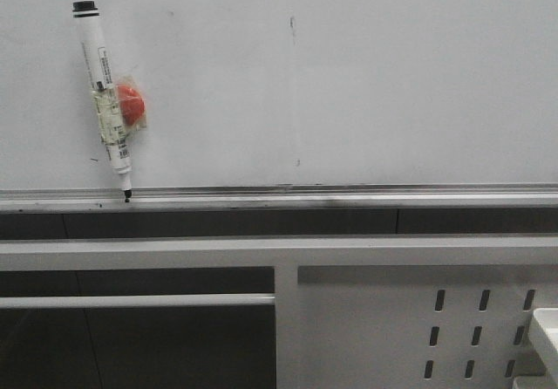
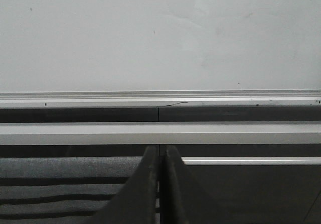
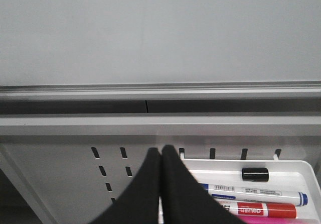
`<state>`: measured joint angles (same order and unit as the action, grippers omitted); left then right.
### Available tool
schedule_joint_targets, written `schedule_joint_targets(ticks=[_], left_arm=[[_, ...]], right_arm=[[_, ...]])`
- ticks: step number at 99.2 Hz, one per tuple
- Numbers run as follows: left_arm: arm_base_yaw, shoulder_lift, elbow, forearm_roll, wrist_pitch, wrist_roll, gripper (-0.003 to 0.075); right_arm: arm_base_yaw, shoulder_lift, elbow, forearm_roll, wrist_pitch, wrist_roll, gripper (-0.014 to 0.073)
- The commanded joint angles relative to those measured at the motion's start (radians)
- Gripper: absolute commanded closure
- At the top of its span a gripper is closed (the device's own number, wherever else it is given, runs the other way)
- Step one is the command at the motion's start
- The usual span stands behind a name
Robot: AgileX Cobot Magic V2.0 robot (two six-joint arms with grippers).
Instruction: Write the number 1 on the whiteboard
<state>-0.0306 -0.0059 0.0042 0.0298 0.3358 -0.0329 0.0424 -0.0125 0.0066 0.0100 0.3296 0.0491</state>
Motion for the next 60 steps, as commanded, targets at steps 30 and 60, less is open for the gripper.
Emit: schedule_joint_targets(ticks=[30, 60], left_arm=[[0.001, -0.021, 0.035, -0.03, -0.205, -0.007, 0.074], [0.001, -0.021, 0.035, -0.03, -0.309, -0.007, 0.074]], right_arm=[[-0.006, -0.016, 0.015, -0.01, -0.026, -0.002, 0.0663], [-0.006, -0.016, 0.015, -0.01, -0.034, -0.002, 0.0663]])
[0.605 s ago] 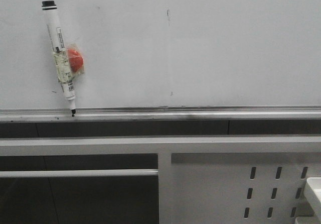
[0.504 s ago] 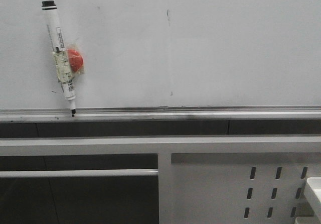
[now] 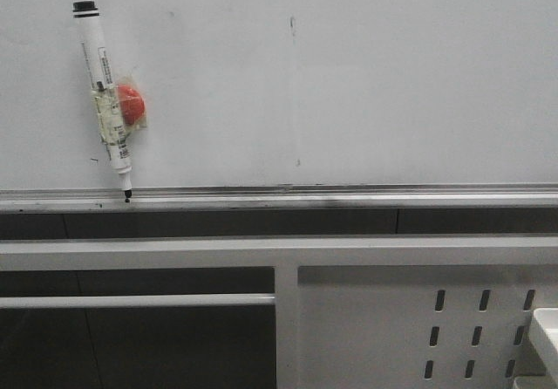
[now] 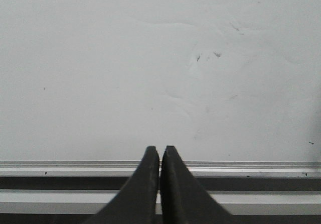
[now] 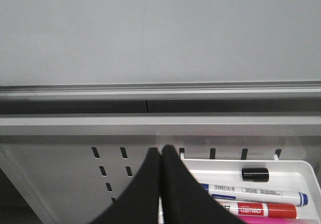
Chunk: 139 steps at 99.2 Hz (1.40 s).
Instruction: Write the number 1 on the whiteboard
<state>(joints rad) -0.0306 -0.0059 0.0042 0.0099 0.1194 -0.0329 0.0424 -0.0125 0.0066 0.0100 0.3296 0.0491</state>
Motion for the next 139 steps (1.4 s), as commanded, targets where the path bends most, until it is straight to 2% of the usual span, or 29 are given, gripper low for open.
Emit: schedule_joint_targets(ticks=[1, 8, 16, 29, 34, 44, 50, 57, 63, 69, 76, 83, 90, 97, 106, 113, 131, 139], left_arm=[[0.001, -0.021, 0.035, -0.016, -0.099, -0.007, 0.074], [0.001, -0.021, 0.033, -0.066, -0.208, -0.008, 0.074], [0.001, -0.021, 0.033, -0.148, -0.363, -0.008, 0.074], [0.001, -0.021, 0.033, -0.167, -0.577, -0.008, 0.074], [0.001, -0.021, 0.033, -0.167, -0.623, -0.008, 0.074], [0.001, -0.021, 0.033, -0.167, -0.662, -0.008, 0.074], [0.001, -0.021, 0.031, -0.167, -0.64, -0.008, 0.074], [0.001, -0.019, 0.0, -0.167, -0.521, -0.008, 0.074], [0.001, -0.01, -0.067, -0.167, -0.347, -0.008, 0.074], [0.001, 0.016, -0.167, -0.16, -0.176, -0.006, 0.074], [0.001, 0.072, -0.285, -0.131, -0.053, -0.004, 0.074], [0.001, 0.145, -0.387, -0.122, 0.014, -0.004, 0.074], [0.001, 0.212, -0.454, -0.122, -0.006, -0.004, 0.074], [0.001, 0.264, -0.493, -0.122, -0.064, -0.004, 0.074], [0.001, 0.301, -0.505, -0.122, -0.212, -0.004, 0.074], [0.001, 0.305, -0.505, -0.122, -0.242, -0.004, 0.074], [0.001, 0.305, -0.505, -0.111, -0.155, -0.002, 0.0731], [0.001, 0.305, -0.503, -0.086, -0.091, -0.002, 0.0643]], right_arm=[[-0.006, -0.016, 0.015, -0.01, -0.038, -0.002, 0.0663], [-0.006, -0.016, 0.015, -0.01, -0.139, -0.002, 0.0663], [-0.006, -0.016, 0.015, -0.002, -0.361, -0.002, 0.0663], [-0.006, -0.016, 0.015, -0.002, -0.646, -0.002, 0.0663], [-0.006, -0.016, 0.015, -0.002, -0.749, -0.002, 0.0663], [-0.006, -0.016, 0.015, -0.002, -0.849, 0.003, 0.0663], [-0.006, -0.016, 0.01, -0.002, -0.851, 0.104, 0.0663], [-0.006, -0.016, -0.027, -0.01, -0.749, 0.203, 0.0663], [-0.006, -0.011, -0.1, -0.08, -0.546, 0.205, 0.0663], [-0.006, 0.006, -0.19, -0.085, -0.35, 0.205, 0.0663], [-0.006, 0.056, -0.31, -0.085, -0.189, 0.205, 0.0663], [-0.006, 0.138, -0.423, -0.074, -0.026, 0.205, 0.0663], [-0.006, 0.231, -0.507, -0.072, 0.115, 0.205, 0.0663], [-0.006, 0.314, -0.546, -0.072, 0.157, 0.205, 0.0663], [-0.006, 0.392, -0.549, -0.072, 0.081, 0.205, 0.0663], [-0.006, 0.433, -0.549, -0.05, 0.085, 0.205, 0.0663], [-0.004, 0.515, -0.549, -0.001, 0.099, 0.19, 0.0663], [-0.004, 0.527, -0.549, 0.007, 0.116, 0.188, 0.0663]])
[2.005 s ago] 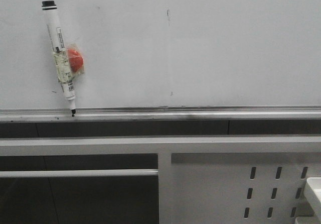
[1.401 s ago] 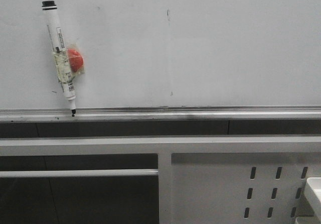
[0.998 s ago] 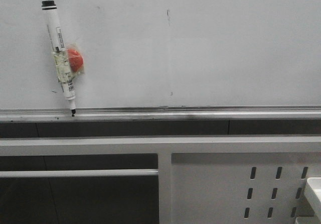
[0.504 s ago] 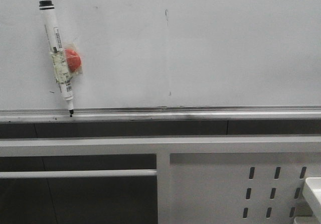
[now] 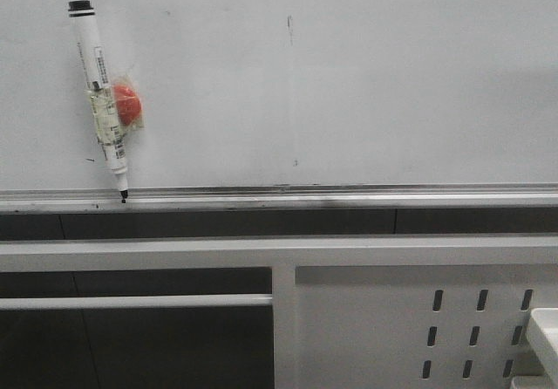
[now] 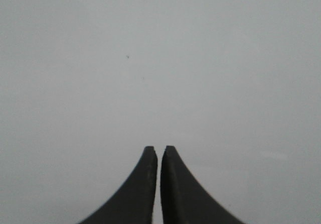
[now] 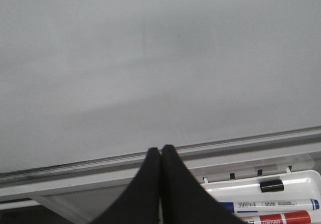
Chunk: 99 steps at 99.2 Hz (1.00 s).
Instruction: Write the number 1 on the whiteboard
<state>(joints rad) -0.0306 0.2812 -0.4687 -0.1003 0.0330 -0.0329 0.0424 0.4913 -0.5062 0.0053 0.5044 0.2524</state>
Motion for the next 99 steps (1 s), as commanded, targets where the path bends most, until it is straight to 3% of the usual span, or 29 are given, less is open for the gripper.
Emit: schedule_joint_targets(ticks=[1, 13, 18, 23, 32, 44, 50, 81, 99], left_arm=[[0.001, 0.018, -0.03, 0.03, -0.001, -0.002, 0.0631], [0.001, 0.018, -0.01, 0.04, 0.022, -0.002, 0.0344], [0.001, 0.02, 0.0, 0.021, 0.006, -0.002, 0.0263], [0.001, 0.025, 0.018, 0.016, -0.033, -0.002, 0.0231], [0.001, 0.035, 0.048, -0.019, -0.099, -0.004, 0.0257], [-0.001, 0.071, 0.091, -0.141, -0.086, -0.006, 0.0326], [-0.012, 0.084, 0.117, -0.143, -0.076, -0.006, 0.0339], [-0.219, 0.094, 0.262, -0.081, -0.152, -0.006, 0.0343], [-0.357, 0.099, 0.305, -0.079, -0.272, -0.006, 0.0343]], right_arm=[[-0.004, 0.024, -0.036, 0.019, -0.055, -0.015, 0.0663], [-0.004, 0.024, -0.03, 0.089, -0.022, -0.015, 0.0663], [-0.004, 0.024, -0.018, 0.089, -0.02, -0.015, 0.0663], [-0.006, 0.024, -0.008, 0.091, -0.024, -0.003, 0.0663], [-0.004, 0.024, -0.006, 0.098, -0.016, -0.022, 0.0663], [0.007, 0.024, -0.006, 0.125, -0.041, -0.246, 0.0663], [0.025, 0.024, -0.006, 0.153, -0.073, -0.279, 0.0663], [0.177, 0.024, -0.006, 0.16, -0.188, -0.323, 0.0663], [0.261, 0.024, -0.006, 0.16, -0.264, -0.323, 0.0663]])
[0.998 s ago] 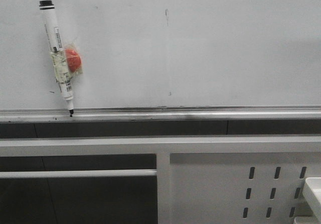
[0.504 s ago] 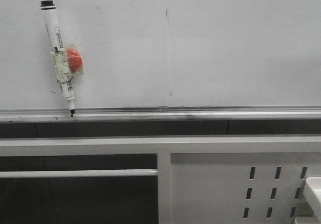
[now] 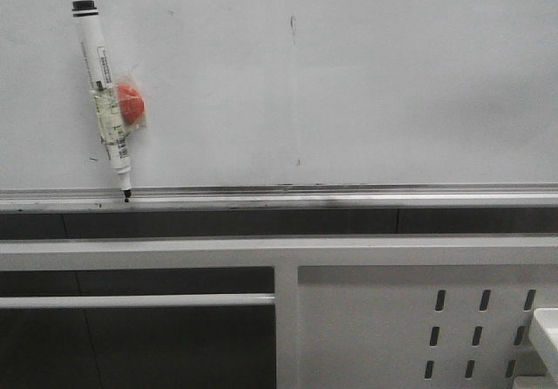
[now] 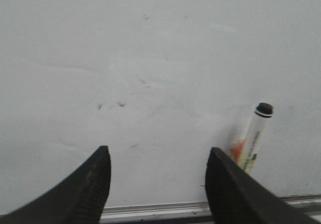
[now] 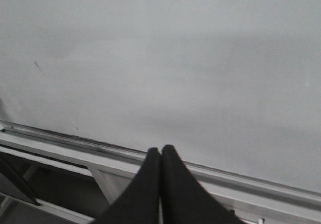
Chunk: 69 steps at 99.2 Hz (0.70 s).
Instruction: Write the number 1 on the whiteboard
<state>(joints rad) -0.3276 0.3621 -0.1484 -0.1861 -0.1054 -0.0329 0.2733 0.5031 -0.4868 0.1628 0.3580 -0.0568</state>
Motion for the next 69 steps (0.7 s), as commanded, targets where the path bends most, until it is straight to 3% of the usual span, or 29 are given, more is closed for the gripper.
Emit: schedule_joint_targets(ticks=[1, 14, 33, 69], left_arm=[[-0.068, 0.019, -0.013, 0.007, -0.137, -0.006, 0.0343], [-0.132, 0.074, 0.014, 0.007, -0.175, -0.006, 0.0343], [-0.191, 0.248, 0.028, 0.048, -0.357, -0.006, 0.0343], [-0.338, 0.777, 0.028, 0.059, -0.899, -0.05, 0.0344]], right_arm=[[0.033, 0.012, -0.025, 0.002, -0.119, -0.013, 0.0663], [0.077, 0.012, -0.025, 0.002, -0.138, -0.013, 0.0663], [0.102, 0.012, -0.025, 0.002, -0.158, -0.013, 0.0663], [0.102, 0.012, -0.025, 0.002, -0.158, -0.013, 0.0663]])
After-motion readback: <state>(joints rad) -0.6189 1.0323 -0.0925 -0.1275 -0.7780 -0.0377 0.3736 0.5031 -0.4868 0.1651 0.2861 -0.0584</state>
